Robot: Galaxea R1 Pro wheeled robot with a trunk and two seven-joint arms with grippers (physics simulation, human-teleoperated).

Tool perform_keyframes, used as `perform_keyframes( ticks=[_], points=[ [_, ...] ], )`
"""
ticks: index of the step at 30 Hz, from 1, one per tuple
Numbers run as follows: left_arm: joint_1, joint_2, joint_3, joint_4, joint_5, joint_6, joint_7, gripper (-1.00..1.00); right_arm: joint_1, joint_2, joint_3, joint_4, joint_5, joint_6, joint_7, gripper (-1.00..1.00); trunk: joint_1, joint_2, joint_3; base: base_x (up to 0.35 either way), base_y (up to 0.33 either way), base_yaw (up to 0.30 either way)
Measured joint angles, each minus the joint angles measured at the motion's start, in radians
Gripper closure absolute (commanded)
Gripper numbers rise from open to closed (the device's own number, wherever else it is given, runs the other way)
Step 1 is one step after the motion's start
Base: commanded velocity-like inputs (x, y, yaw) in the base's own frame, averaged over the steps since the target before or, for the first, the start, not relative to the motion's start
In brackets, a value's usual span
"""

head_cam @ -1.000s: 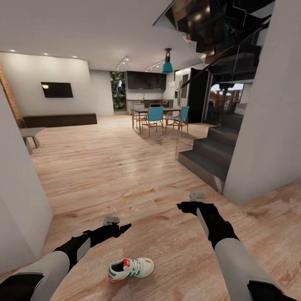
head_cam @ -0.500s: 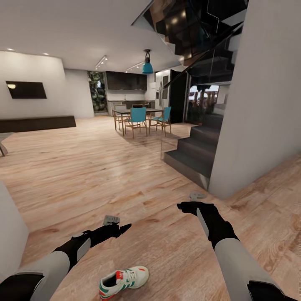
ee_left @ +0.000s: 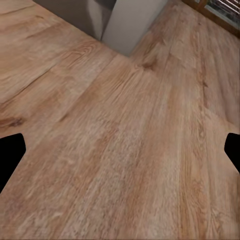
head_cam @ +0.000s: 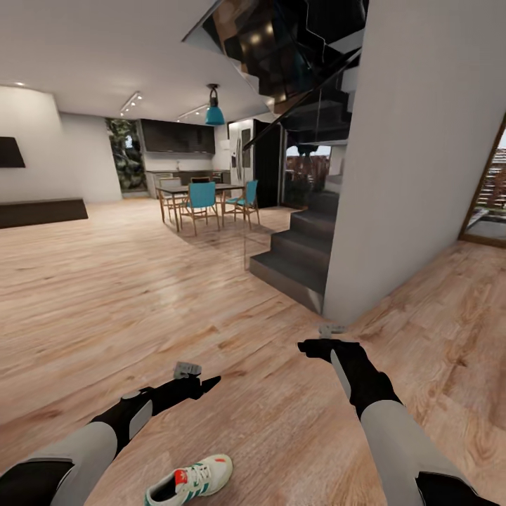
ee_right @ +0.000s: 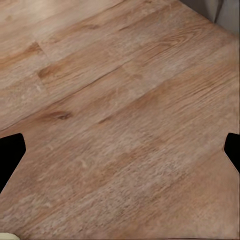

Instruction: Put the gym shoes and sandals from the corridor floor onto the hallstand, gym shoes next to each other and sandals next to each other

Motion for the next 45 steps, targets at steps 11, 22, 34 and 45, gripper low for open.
perform_keyframes(
  ticks=[11, 22, 34, 45],
  points=[
    [0.000, 0.000, 0.000, 0.000, 0.000, 0.000, 0.000, -1.00, 0.000, 0.000, 0.000, 0.000, 0.000, 0.000, 0.000, -1.00, 0.000, 0.000, 0.004, 0.000, 0.000, -0.285],
    [0.000, 0.000, 0.000, 0.000, 0.000, -0.001, 0.000, -1.00, 0.000, 0.000, 0.000, 0.000, 0.000, 0.000, 0.000, -1.00, 0.000, 0.000, 0.005, -0.144, 0.080, -0.285],
    [0.000, 0.000, 0.000, 0.000, 0.000, 0.000, 0.000, -1.00, 0.000, 0.000, 0.001, 0.001, 0.001, 0.000, 0.000, -1.00, 0.000, 0.000, 0.005, -0.024, 0.015, -0.173],
    [0.000, 0.000, 0.000, 0.000, 0.000, 0.000, 0.000, -1.00, 0.000, 0.000, 0.001, 0.002, 0.002, -0.001, 0.000, -1.00, 0.000, 0.000, 0.005, 0.000, 0.096, -0.004]
  ],
)
